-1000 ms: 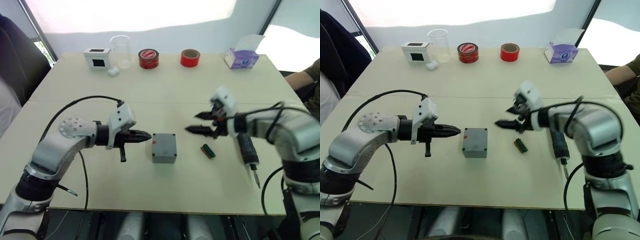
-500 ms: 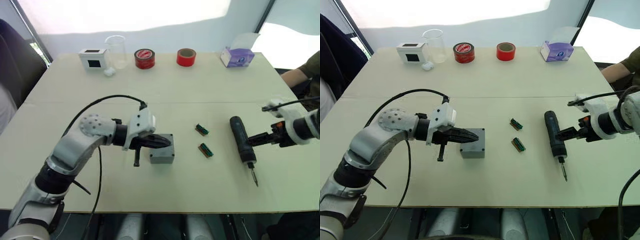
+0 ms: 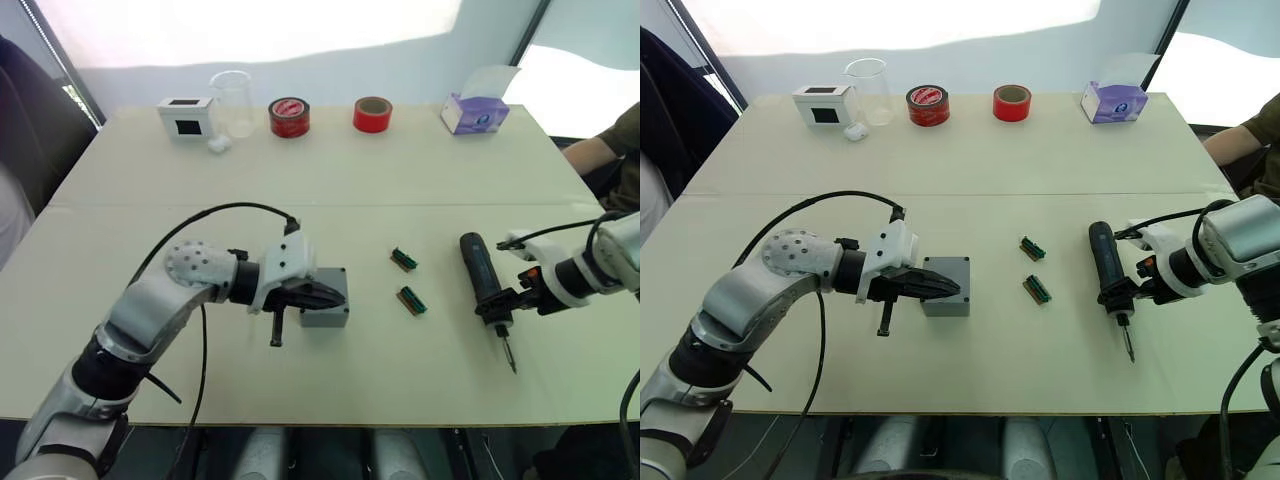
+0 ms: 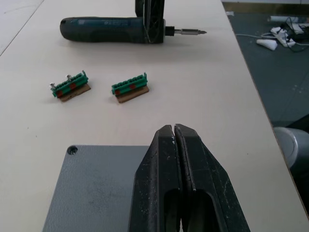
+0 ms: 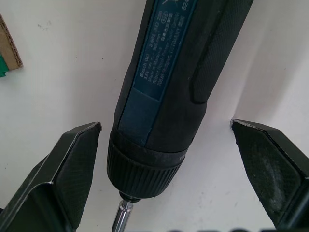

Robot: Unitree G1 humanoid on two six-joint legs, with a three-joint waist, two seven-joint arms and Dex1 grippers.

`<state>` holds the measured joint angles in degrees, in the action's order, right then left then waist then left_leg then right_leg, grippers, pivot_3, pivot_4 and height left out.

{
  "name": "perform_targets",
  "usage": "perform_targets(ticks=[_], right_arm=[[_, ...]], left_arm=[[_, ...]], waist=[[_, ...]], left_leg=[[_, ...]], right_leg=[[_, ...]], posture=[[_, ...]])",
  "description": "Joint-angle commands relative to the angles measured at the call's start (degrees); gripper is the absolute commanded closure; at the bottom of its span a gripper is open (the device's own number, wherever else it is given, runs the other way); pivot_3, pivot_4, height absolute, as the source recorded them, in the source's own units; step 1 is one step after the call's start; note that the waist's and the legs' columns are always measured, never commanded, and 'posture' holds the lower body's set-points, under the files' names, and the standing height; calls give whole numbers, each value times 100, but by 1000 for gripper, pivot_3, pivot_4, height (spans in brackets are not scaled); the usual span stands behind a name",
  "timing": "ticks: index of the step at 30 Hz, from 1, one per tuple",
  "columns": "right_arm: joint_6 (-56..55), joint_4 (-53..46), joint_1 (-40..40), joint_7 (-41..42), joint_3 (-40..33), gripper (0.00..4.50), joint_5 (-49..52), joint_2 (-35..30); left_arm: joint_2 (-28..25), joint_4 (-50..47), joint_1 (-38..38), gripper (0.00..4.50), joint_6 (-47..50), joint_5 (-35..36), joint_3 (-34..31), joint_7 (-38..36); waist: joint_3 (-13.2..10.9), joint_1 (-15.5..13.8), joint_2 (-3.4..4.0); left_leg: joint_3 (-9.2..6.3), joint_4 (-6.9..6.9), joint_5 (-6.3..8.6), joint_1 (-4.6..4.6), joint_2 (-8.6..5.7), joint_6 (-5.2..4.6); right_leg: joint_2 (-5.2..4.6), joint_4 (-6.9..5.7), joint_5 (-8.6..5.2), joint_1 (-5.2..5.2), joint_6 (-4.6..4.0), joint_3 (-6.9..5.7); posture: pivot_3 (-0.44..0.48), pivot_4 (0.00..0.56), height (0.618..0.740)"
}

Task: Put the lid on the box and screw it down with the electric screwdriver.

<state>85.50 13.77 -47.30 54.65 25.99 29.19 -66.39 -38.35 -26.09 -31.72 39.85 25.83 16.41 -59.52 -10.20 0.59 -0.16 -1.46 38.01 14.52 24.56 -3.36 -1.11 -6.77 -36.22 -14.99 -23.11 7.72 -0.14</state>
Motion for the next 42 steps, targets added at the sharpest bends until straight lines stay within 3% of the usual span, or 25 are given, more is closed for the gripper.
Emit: perform_targets(ticks=[1,2,5,12,19,24,26,28,30,32,35,42], right_arm=[[-238,155,-64,105,193,43,-268,158],[-256,170,-69,120,223,43,-318,207],[-337,66,-21,187,325,642,-457,279],[-380,-13,55,285,392,2732,-731,376],[-1050,854,-399,34,-164,2738,-1192,610],[-2336,1464,-1258,-839,-2181,2738,-796,1520],[-2950,999,-1119,-1138,-2887,2738,-612,1835],[-3531,-384,-677,-1678,-4080,2738,120,2729],[-3889,-1676,-195,-2133,-4685,2738,612,3557],[-3498,-2776,437,-2287,-4695,2738,1345,4194],[-3373,-3603,1055,-2548,-4536,2738,1951,4803],[-4006,-4146,1741,-2601,-3724,2738,1523,4966]], left_arm=[[-9,-250,-32,4500,65,99,-131,68],[-13,-265,-22,4500,83,109,-136,81],[-38,-304,15,4500,120,138,-159,112],[-22,-288,29,4500,130,151,-156,195],[-219,53,107,4500,33,70,-432,252],[-493,475,258,4500,-34,31,-823,258],[-559,557,304,4500,-58,63,-920,213],[-530,644,264,4500,91,208,-1012,208],[-483,738,220,4500,248,379,-1125,205],[-324,841,84,4500,411,496,-1180,319],[-241,815,16,4500,522,537,-1091,310],[-170,699,-52,4500,441,277,-562,238]], waist=[[5,4,-8],[7,4,-12],[17,16,-29],[20,13,-34],[35,35,-59],[1,81,-2],[-8,35,13],[-7,-9,12],[-6,-6,11],[-4,-41,9],[-3,-100,7],[-5,-113,10]], left_leg=[[0,0,0,-2,0,0],[-1,0,0,-5,0,0],[-2,0,0,-7,1,0],[-4,0,0,-8,4,1],[-4,0,0,-11,4,2],[11,-3,-4,-8,4,8],[16,-13,-13,0,3,21],[12,-35,-31,12,8,52],[-1,-58,-36,25,9,61],[-4,-59,-38,40,7,63],[-15,-26,-34,59,0,57],[-20,9,-32,54,-14,43]], right_leg=[[0,0,0,1,0,0],[1,0,0,4,0,0],[2,0,0,6,0,0],[4,0,0,5,0,0],[5,0,0,6,-1,0],[6,-9,11,-14,-2,15],[7,-15,10,-34,-3,20],[14,-9,6,-47,-6,15],[18,-5,5,-53,-7,7],[16,-8,5,-65,-7,6],[12,-11,7,-64,-8,0],[6,-19,26,-55,10,2]], posture=[[0,150,740],[0,150,740],[0,150,740],[0,150,740],[0,150,740],[0,150,740],[0,150,740],[0,150,740],[0,150,740],[0,150,740],[0,150,740],[0,150,740]])
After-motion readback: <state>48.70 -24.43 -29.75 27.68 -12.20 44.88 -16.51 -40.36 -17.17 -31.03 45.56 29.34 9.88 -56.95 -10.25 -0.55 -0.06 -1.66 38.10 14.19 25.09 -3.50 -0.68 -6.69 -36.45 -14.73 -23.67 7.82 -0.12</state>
